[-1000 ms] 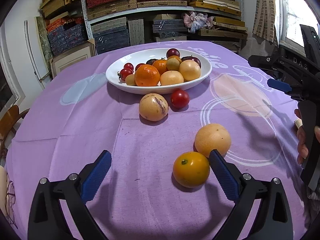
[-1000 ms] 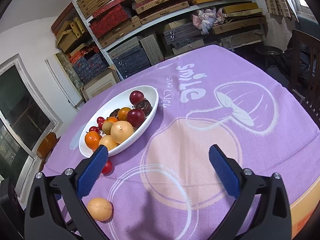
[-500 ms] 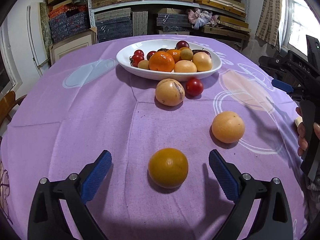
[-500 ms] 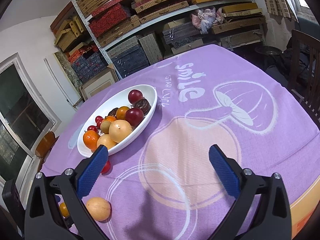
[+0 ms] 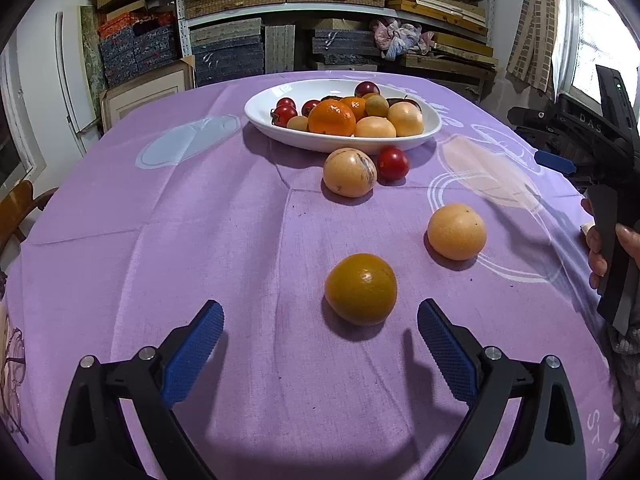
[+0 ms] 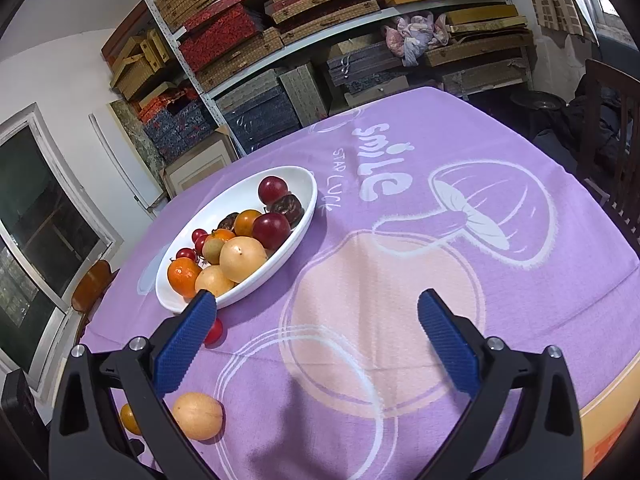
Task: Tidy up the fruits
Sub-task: 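Move the open left tool to a yellow-orange fruit and close on it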
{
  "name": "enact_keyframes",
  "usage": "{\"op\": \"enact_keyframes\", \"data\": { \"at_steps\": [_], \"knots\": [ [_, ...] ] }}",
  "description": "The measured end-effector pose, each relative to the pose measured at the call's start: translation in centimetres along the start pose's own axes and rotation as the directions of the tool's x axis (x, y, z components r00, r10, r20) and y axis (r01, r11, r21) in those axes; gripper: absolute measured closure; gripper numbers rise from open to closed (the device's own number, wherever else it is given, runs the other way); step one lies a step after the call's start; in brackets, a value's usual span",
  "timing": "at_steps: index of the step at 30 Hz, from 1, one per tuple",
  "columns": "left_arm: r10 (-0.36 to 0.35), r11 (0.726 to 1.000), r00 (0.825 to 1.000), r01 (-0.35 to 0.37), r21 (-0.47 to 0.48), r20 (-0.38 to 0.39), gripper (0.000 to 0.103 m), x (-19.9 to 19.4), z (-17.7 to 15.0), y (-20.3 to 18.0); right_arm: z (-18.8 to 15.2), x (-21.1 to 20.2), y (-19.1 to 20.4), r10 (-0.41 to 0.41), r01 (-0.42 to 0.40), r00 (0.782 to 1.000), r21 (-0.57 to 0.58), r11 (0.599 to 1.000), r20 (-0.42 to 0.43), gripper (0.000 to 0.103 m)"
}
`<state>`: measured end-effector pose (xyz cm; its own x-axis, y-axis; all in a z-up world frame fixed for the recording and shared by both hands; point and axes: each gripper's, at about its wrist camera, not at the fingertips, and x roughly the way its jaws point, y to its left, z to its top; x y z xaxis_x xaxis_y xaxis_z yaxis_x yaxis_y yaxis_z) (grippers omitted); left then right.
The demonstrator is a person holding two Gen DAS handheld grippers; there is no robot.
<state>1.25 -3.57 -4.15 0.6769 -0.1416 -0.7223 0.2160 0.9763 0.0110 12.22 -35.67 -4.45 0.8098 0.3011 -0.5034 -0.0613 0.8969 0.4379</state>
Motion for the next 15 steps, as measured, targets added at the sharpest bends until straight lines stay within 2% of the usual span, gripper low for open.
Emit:
{"op": "enact_keyframes", "data": {
  "at_steps": [2, 6, 11, 15],
  "knots": [
    [-0.002, 1.0, 1.0, 0.002, -0.005, -0.003, 0.01, 0.2, 0.2, 0.2, 0.0, 0.0, 0.0, 0.0, 0.0, 1.0, 0.001, 1.0, -0.002, 0.004],
    [-0.031, 0.999, 0.998, 0.03, -0.022, -0.049, 0.011, 1.3, 0.7, 0.5, -0.2, 0.1, 0.1, -0.001, 0.001, 1.0, -0.001, 1.0, -0.005, 0.004],
    [0.008, 1.0, 0.999, -0.007, 0.019, -0.04, 0.011, 1.2, 0.6, 0.0, -0.2, 0.3, 0.1, -0.002, 0.002, 1.0, 0.0, 1.0, -0.01, 0.004],
    [0.017, 1.0, 0.999, -0.017, -0.004, -0.03, 0.011, 1.2, 0.6, 0.5, -0.2, 0.3, 0.1, -0.002, 0.002, 1.0, 0.001, 1.0, -0.01, 0.004]
  ]
}}
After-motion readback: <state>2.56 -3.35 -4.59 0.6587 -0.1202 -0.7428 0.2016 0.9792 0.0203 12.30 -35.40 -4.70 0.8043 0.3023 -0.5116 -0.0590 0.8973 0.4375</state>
